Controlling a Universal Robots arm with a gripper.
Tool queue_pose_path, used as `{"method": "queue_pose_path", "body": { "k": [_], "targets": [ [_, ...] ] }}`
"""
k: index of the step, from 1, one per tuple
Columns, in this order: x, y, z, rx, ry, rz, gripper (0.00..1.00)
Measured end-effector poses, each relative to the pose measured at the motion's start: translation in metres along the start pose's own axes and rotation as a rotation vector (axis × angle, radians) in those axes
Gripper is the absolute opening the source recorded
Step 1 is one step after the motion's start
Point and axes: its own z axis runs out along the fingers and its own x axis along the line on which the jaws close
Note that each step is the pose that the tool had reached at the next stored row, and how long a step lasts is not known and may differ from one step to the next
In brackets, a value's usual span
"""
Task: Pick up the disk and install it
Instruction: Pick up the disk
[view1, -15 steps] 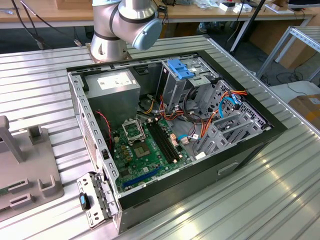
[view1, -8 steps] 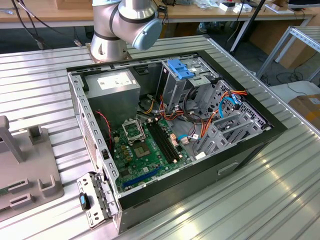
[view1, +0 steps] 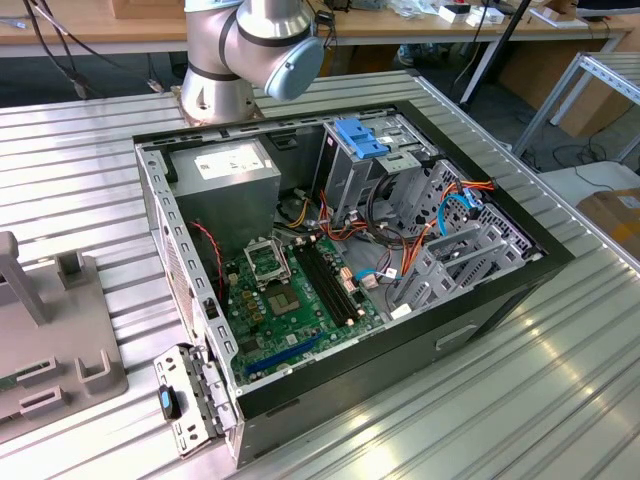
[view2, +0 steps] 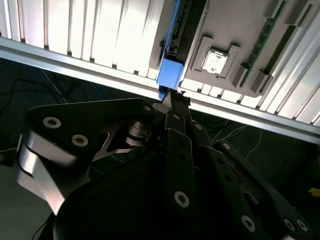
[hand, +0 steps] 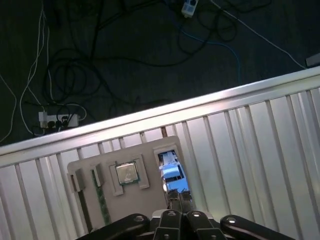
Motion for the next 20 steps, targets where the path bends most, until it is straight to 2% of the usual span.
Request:
{"method": "queue_pose_path", "body": {
  "k": [3, 8, 13, 16, 20],
  "targets": [
    [-0.0003, -0.0009, 0.0002, -0.0003, 0.0002, -0.041, 0.11],
    [-0.0021, -0.0066, 0.001, -0.0001, 0.0002, -0.089, 0.11],
    [-0.0022, -0.0067, 0.001, -0.0003, 0.0003, -0.094, 0.11],
    [-0.0024, -0.0066, 0.0012, -0.0005, 0.0004, -0.134, 0.11],
    [-0.0027, -0.0069, 0.0012, -0.0004, 0.0003, -0.135, 0.11]
  ]
}}
